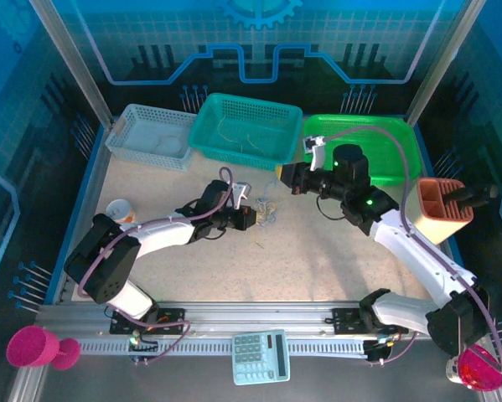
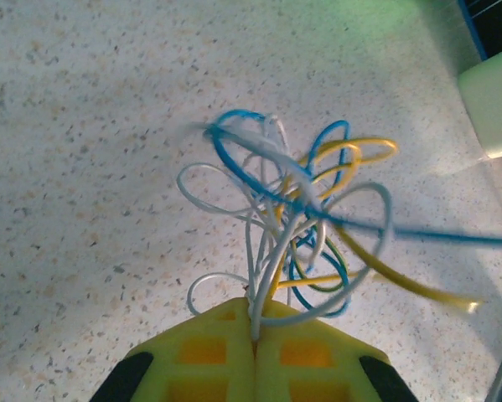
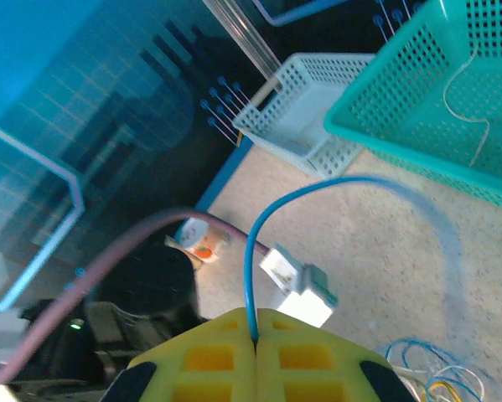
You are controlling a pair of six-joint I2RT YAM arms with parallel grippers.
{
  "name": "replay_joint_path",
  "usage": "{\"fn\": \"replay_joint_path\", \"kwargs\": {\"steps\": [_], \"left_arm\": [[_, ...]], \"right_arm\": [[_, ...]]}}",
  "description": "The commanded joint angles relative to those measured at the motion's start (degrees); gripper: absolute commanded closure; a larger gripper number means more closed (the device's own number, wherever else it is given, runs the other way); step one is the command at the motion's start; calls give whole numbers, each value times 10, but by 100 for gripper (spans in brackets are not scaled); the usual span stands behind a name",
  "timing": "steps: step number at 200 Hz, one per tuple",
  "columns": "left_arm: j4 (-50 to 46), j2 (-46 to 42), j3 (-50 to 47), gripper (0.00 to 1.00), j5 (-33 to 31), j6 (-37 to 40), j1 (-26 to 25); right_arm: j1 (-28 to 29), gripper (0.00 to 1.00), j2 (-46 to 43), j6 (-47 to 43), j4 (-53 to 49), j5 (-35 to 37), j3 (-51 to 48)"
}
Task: Untangle the cables
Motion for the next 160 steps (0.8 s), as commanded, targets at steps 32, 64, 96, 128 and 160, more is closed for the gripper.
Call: {"fn": "replay_joint_path", "kwargs": {"steps": [32, 64, 96, 128, 160], "left_arm": [[-18, -1, -5, 100, -11, -12, -2], [-39, -22, -3, 75, -11, -9, -2], [-64, -58, -6, 38, -21, -8, -2], [-94, -114, -14, 22, -35, -3, -1], [-116, -170, -24, 12, -39, -2, -1]], "right_arm": [[-14, 100, -15, 29, 28, -42, 8], [-20, 100, -19, 32, 35, -37, -4], [-24, 100, -19, 30, 33, -39, 1], [-24, 100, -17, 19, 20, -34, 8], [-24, 100, -16, 11, 13, -28, 9]]}}
